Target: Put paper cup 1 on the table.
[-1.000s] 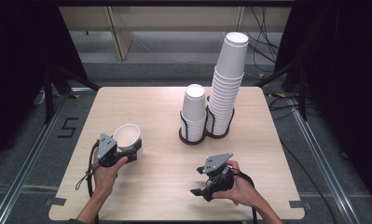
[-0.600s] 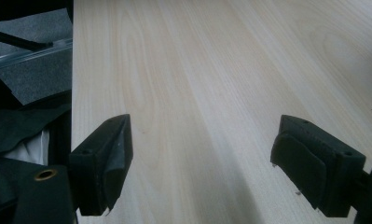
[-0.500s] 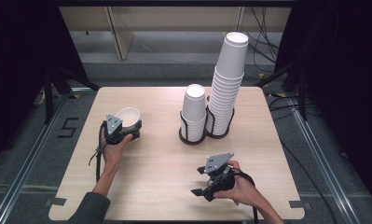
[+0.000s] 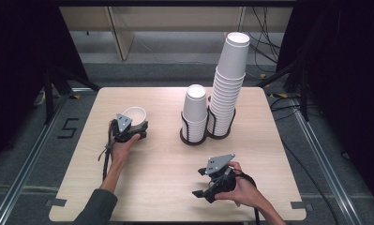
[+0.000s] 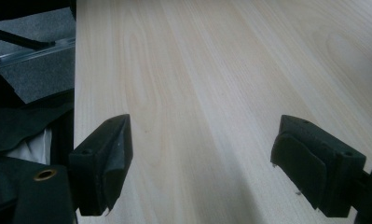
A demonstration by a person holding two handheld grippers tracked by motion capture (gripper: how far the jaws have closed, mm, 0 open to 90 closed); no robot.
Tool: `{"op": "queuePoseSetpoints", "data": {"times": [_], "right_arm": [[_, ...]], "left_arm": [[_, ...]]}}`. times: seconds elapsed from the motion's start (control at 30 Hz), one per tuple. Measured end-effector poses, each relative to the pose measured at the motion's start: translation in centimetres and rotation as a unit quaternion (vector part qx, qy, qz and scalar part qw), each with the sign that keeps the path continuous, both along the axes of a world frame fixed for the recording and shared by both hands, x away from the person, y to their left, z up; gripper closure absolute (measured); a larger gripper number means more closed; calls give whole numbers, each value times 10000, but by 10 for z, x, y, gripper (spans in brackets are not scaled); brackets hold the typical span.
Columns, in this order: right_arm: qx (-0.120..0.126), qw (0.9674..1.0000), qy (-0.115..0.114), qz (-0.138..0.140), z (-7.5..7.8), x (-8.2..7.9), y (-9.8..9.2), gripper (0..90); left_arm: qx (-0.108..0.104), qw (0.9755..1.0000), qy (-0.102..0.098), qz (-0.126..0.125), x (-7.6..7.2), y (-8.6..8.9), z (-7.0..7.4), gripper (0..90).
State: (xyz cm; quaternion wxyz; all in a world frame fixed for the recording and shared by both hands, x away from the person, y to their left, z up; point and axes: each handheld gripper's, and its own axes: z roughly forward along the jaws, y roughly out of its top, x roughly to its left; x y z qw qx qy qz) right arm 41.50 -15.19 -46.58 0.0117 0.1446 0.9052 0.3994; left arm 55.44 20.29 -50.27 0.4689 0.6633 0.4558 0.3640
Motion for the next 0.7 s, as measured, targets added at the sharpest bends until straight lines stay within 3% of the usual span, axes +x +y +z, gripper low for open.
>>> {"op": "queuePoseSetpoints", "data": {"times": [0.07,0.1,0.13,0.27,0.33,0.6,0.7], "right_arm": [[12,10000,-9,-37,1,-1,-1,203],[24,10000,-54,-36,1,-1,-1,203],[24,10000,-54,-36,1,-1,-1,203],[37,10000,-14,-37,1,-1,-1,202],[40,10000,-23,-33,1,-1,-2,202],[41,9999,-33,-105,2,-1,-4,202],[43,9999,-56,-106,4,-1,-6,202]], "left_arm": [[-131,9997,162,-118,-3,1,-2,112],[39,9996,198,-211,-6,2,-4,124],[39,9996,198,-211,-6,2,-4,144],[-190,9983,462,-284,-12,7,-3,143],[-158,9978,574,-304,-15,9,-2,146],[-178,9966,747,-304,-34,19,4,145],[-234,9969,668,-345,-45,19,8,145]]}}
